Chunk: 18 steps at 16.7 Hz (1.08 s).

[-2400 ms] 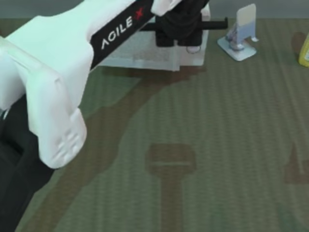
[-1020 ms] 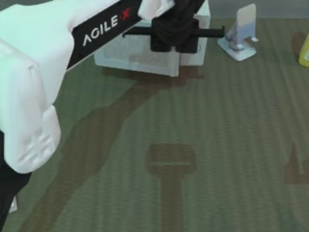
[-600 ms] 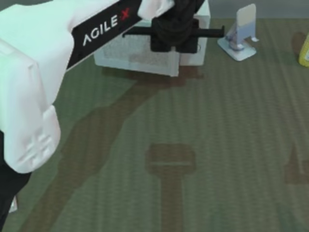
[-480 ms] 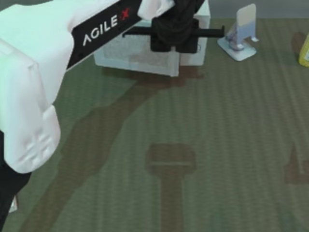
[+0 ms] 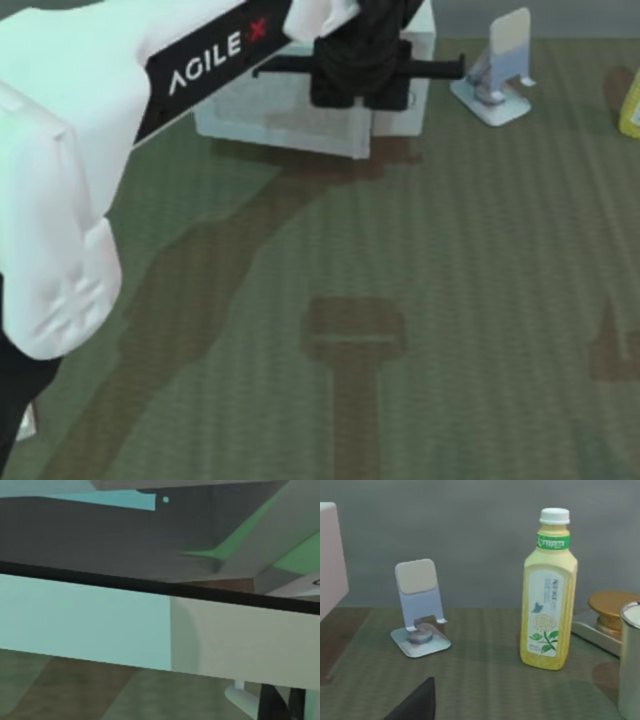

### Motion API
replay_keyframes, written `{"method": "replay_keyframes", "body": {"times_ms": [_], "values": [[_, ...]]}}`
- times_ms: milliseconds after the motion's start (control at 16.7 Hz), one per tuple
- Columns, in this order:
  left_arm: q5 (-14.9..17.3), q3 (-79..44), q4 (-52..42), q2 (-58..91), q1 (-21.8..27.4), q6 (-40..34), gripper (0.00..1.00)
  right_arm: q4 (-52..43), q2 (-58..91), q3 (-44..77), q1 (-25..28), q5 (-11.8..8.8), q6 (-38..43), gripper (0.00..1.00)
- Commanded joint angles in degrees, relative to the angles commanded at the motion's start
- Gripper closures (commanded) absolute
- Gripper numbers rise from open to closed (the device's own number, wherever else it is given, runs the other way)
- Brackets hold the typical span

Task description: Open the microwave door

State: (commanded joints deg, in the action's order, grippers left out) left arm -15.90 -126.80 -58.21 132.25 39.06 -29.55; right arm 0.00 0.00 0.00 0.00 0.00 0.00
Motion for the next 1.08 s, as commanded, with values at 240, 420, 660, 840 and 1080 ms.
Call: {"method": "replay_keyframes", "body": {"times_ms": [240,420,660,840,1080], "values": [[1.4,7.5,3.6,-4.3,-0.6,3.5,1.0,0.0,0.0,0.0,0.0,0.0,0.0,0.0],[2.3,10.6,5.4,-6.3,-0.7,5.1,1.0,0.0,0.0,0.0,0.0,0.0,0.0,0.0],[2.3,10.6,5.4,-6.3,-0.7,5.1,1.0,0.0,0.0,0.0,0.0,0.0,0.0,0.0],[2.3,10.6,5.4,-6.3,-0.7,5.1,1.0,0.0,0.0,0.0,0.0,0.0,0.0,0.0],[2.3,10.6,5.4,-6.3,-0.7,5.1,1.0,0.0,0.0,0.0,0.0,0.0,0.0,0.0]]}}
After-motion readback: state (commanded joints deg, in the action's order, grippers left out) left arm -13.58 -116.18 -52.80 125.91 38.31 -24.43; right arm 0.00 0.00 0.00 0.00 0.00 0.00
